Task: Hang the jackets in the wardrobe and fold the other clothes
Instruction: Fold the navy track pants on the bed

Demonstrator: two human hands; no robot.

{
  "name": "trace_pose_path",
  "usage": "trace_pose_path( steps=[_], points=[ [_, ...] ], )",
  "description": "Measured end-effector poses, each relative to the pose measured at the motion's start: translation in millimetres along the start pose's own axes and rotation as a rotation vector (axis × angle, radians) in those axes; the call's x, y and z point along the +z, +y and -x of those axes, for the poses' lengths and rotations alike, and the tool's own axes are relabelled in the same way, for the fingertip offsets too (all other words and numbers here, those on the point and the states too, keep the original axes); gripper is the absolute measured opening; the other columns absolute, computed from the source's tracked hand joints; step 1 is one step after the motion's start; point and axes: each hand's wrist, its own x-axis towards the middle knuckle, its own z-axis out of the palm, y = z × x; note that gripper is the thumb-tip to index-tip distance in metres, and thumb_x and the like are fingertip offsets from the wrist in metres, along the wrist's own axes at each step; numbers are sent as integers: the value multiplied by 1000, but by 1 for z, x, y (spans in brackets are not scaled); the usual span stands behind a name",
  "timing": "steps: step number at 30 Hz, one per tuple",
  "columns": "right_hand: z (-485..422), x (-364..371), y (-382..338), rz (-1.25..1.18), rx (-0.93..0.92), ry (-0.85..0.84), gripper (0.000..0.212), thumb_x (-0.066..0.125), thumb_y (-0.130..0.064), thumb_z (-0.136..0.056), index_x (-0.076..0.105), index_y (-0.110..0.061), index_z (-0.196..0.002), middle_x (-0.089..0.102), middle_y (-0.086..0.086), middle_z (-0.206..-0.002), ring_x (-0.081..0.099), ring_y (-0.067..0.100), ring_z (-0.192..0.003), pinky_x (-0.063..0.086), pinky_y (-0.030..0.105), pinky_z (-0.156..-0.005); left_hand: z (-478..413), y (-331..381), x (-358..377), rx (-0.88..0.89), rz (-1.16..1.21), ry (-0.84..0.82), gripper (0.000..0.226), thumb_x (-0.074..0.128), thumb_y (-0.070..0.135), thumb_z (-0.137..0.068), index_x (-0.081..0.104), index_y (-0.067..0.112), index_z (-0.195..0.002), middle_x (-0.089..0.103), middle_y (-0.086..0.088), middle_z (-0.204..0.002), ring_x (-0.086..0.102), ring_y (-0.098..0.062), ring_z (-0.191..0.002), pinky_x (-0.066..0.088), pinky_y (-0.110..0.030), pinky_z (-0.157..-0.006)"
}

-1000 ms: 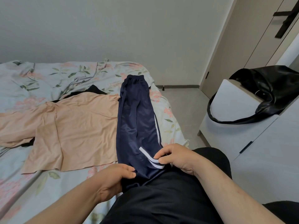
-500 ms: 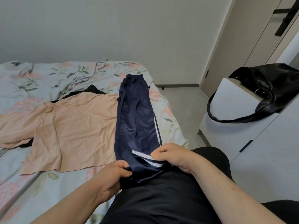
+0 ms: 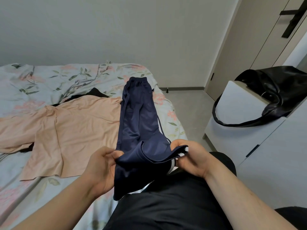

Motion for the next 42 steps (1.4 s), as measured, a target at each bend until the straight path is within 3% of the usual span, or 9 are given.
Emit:
trace_pose_path(
  steps=[5, 8, 11, 17, 26, 30, 33, 37, 42],
  points=[
    [0, 6, -7, 118, -17, 64, 24, 66, -10, -87, 74, -11, -110, 69, 10, -121, 66, 25, -112, 52, 39, -98, 8, 8, 8, 67, -156, 38, 51, 71, 8, -64, 67, 9, -114, 76, -8, -93, 74, -21, -73, 56, -30, -51],
    [3, 13, -7, 247, -82, 93, 43, 62, 7, -87, 65, -17, -123, 64, 3, -128, 66, 12, -109, 54, 22, -85, 16, 12, 16, 92, -256, 48, 41, 74, 26, -68, 67, 15, -107, 72, -3, -79, 65, -18, -55, 44, -25, -39],
    [9, 26, -9, 375, -90, 122, 60, 64, 10, -83, 58, -23, -132, 62, -3, -127, 66, 13, -109, 54, 21, -82, 20, 5, 17, 122, -414, 99, 52, 84, 20, -62, 65, 21, -110, 74, 4, -92, 71, -19, -74, 47, -31, -60],
    [20, 30, -12, 137, -47, 218, 36, 57, 6, -87, 73, -20, -108, 74, 13, -105, 71, 25, -87, 58, 35, -78, 32, -3, 13, 82, -197, 105, 56, 40, -19, -75, 66, 10, -116, 76, -10, -98, 74, -24, -82, 57, -31, -62],
    [44, 30, -2, 185, 21, 16, 40, 48, 8, -92, 63, -20, -116, 70, 8, -105, 66, 21, -81, 56, 32, -63, 57, -5, 4, 199, -353, 41, 42, 50, -16, -82, 69, 12, -107, 69, -18, -100, 65, -29, -73, 53, -37, -63],
    [54, 28, 0, 144, -23, -14, 35, 43, 6, -93, 73, -12, -96, 68, 16, -101, 66, 24, -82, 57, 38, -72, 64, -3, -2, 225, -327, 11, 35, 42, -6, -80, 74, 3, -90, 72, -17, -94, 70, -25, -69, 57, -32, -55],
    [60, 20, -2, 25, -80, -130, 48, 39, 6, -77, 72, -4, -110, 66, 23, -118, 64, 34, -102, 49, 54, -94, 70, 5, -13, 262, -360, -115, 57, 35, -9, -62, 75, 6, -99, 71, -23, -107, 70, -37, -90, 59, -41, -66],
    [61, 26, -6, 186, -204, -97, 62, 46, 23, -69, 67, -7, -119, 71, 15, -114, 69, 26, -97, 57, 33, -78, 74, 20, -15, 522, -737, -73, 56, 55, -25, -77, 75, 21, -101, 75, -11, -101, 69, -30, -91, 56, -36, -70],
    [54, 40, -14, 495, -472, 249, 7, 61, 7, -90, 66, 11, -88, 56, 3, -68, 49, 7, -62, 40, 20, -62, 69, 33, -4, 887, -969, 125, 40, 67, 1, -86, 70, 32, -61, 60, 9, -68, 50, -4, -59, 40, -15, -58]
  ],
)
